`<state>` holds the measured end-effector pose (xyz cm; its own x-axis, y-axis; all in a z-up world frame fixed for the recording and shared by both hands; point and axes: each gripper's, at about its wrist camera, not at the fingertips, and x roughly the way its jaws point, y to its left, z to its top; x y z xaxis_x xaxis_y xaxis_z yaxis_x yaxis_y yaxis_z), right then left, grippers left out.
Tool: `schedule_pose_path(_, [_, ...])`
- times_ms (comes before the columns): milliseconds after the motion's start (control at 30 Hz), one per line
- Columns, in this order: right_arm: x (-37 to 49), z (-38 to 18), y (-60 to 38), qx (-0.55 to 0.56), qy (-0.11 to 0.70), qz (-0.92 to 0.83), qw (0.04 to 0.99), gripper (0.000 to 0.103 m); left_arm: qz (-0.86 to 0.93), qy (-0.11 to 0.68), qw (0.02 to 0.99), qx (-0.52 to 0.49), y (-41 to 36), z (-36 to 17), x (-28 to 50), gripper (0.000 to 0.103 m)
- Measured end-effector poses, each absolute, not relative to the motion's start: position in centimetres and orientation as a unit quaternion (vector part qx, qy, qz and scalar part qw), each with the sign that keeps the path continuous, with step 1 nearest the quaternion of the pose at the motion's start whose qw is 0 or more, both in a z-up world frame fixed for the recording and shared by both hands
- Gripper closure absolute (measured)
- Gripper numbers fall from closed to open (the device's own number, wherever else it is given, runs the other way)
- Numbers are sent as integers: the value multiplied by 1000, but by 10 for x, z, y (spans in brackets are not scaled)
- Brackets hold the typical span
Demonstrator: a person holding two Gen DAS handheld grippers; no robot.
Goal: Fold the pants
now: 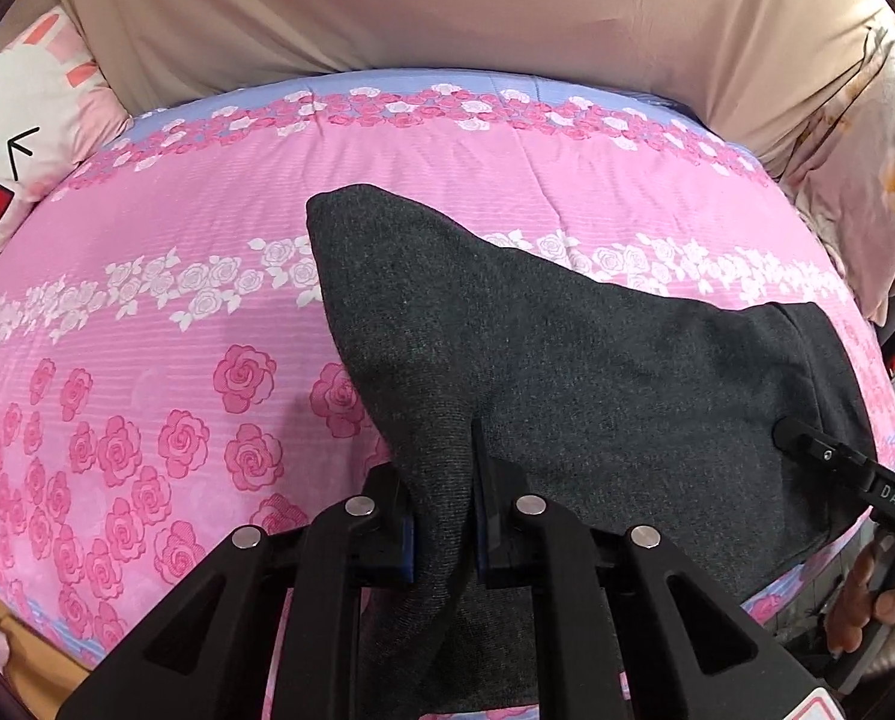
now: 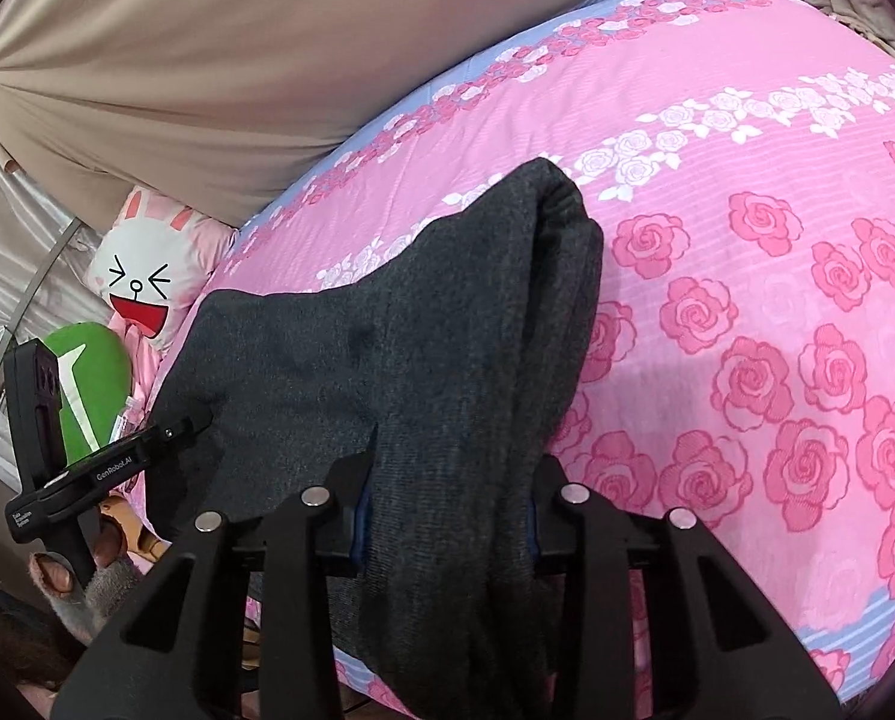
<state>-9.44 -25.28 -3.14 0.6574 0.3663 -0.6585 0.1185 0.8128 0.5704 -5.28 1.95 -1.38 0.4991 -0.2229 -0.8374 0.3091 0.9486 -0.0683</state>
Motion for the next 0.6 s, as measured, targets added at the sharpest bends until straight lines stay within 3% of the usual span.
schedule_pose_path(333, [-109, -16, -244, 290, 389, 69, 872, 71, -146, 476, 866, 47, 19, -12, -55, 93])
schedule_pose_path(600, [-127, 23, -238, 274, 351, 86, 891, 72, -169, 452, 875, 45, 18, 18, -73, 94])
